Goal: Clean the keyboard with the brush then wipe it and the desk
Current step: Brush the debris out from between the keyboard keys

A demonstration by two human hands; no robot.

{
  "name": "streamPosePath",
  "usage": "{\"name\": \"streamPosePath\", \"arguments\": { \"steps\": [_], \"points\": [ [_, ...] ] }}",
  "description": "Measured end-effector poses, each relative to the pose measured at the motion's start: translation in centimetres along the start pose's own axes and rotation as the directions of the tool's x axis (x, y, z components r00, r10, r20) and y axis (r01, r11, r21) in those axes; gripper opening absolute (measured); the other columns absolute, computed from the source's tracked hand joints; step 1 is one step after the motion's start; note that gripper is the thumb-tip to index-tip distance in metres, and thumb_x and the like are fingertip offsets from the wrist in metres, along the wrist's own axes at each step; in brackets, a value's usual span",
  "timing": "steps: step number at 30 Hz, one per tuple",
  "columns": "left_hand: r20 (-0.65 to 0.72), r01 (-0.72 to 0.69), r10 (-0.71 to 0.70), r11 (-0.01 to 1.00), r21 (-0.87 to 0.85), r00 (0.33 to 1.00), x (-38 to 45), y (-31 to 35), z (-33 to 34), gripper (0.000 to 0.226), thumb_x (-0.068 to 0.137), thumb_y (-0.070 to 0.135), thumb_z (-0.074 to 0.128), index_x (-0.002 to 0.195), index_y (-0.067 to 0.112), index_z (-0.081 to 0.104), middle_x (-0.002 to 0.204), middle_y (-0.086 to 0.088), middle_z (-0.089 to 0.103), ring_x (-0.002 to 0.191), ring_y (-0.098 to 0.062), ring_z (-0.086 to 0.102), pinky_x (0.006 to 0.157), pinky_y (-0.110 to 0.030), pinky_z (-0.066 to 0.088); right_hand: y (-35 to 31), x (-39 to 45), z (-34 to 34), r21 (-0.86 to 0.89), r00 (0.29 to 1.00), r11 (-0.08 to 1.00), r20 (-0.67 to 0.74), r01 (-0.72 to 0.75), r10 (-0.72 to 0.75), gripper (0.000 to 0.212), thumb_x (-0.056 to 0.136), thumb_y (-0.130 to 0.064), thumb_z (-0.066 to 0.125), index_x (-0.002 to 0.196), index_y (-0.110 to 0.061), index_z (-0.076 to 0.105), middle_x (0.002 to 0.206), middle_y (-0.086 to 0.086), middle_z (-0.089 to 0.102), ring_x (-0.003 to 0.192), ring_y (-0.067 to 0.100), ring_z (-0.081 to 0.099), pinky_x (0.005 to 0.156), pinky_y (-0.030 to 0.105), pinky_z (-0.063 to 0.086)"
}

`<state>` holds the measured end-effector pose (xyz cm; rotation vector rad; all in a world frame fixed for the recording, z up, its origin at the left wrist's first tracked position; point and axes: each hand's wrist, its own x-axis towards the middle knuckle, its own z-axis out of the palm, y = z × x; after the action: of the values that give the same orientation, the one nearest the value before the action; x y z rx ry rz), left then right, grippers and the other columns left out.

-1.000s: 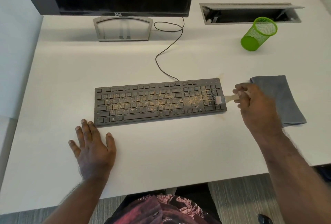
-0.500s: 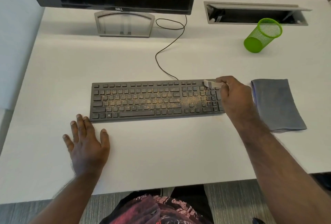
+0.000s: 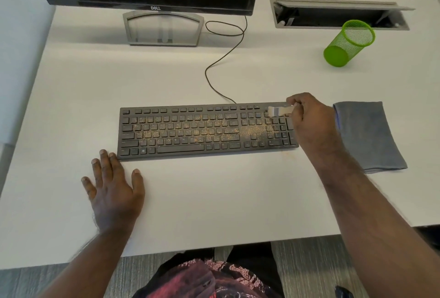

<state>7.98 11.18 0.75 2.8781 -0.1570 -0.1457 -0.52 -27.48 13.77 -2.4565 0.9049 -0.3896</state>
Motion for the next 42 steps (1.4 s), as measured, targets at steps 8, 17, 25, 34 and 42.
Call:
{"name": "streamPosePath", "arguments": {
  "steps": [8, 17, 25, 34, 42],
  "points": [
    [0.003, -0.003, 0.003, 1.0, 0.006, 1.0, 0.0, -0.1, 0.1, 0.078, 0.097, 0.05, 0.025, 0.161, 0.005, 0.019, 0.171, -0.008, 0.01, 0.158, -0.027, 0.005, 0.126, -0.055, 0.002, 0.1, -1.7, -1.2, -0.145, 0.978, 0.989, 0.209, 0.026, 0.005, 0.027, 0.101, -0.011, 0.041, 0.111, -0.01, 0.065, 0.096, 0.002, 0.07, 0.054, 0.001, 0.041, 0.05, 0.014, 0.028],
    [0.003, 0.002, -0.002, 1.0, 0.004, 1.0, 0.0, 0.0, 0.0, 0.079, 0.096, 0.051, 0.025, 0.161, 0.005, 0.019, 0.171, -0.008, 0.009, 0.158, -0.027, 0.005, 0.126, -0.055, 0.001, 0.1, -1.8, -1.2, -0.086, 0.992, 0.994, 0.113, 0.067, -0.057, 0.026, 0.099, -0.008, 0.042, 0.11, -0.012, 0.064, 0.099, 0.003, 0.07, 0.066, 0.014, 0.051, 0.062, 0.026, 0.038],
    [0.001, 0.0, 0.0, 1.0, -0.006, 1.0, 0.0, 0.1, -0.1, 0.079, 0.096, 0.049, 0.026, 0.161, 0.005, 0.019, 0.171, -0.008, 0.01, 0.158, -0.028, 0.006, 0.126, -0.056, 0.002, 0.4, -2.8, -2.2, -0.169, 0.961, 0.984, 0.276, 0.058, -0.009, 0.027, 0.1, -0.009, 0.041, 0.11, -0.012, 0.066, 0.101, 0.002, 0.071, 0.056, 0.003, 0.045, 0.052, 0.017, 0.03],
    [-0.003, 0.005, -0.005, 1.0, -0.007, 1.0, 0.0, 0.2, -0.1, 0.08, 0.095, 0.05, 0.026, 0.161, 0.004, 0.021, 0.171, -0.009, 0.012, 0.158, -0.029, 0.007, 0.126, -0.057, 0.003, 1.1, -3.4, -2.3, -0.127, 0.965, 0.986, 0.25, 0.112, -0.077, 0.024, 0.1, -0.01, 0.044, 0.11, -0.017, 0.065, 0.091, -0.003, 0.068, 0.054, 0.003, 0.048, 0.051, 0.014, 0.029],
    [0.002, 0.003, -0.003, 1.0, -0.003, 1.0, 0.0, 0.2, -0.1, 0.079, 0.096, 0.05, 0.025, 0.161, 0.005, 0.019, 0.171, -0.008, 0.01, 0.158, -0.028, 0.006, 0.126, -0.055, 0.001, 2.3, -3.3, -2.9, -0.08, 0.965, 0.986, 0.231, 0.149, -0.127, 0.024, 0.099, -0.011, 0.045, 0.108, -0.022, 0.064, 0.092, -0.008, 0.067, 0.064, -0.001, 0.055, 0.057, 0.024, 0.038]
  ]
}}
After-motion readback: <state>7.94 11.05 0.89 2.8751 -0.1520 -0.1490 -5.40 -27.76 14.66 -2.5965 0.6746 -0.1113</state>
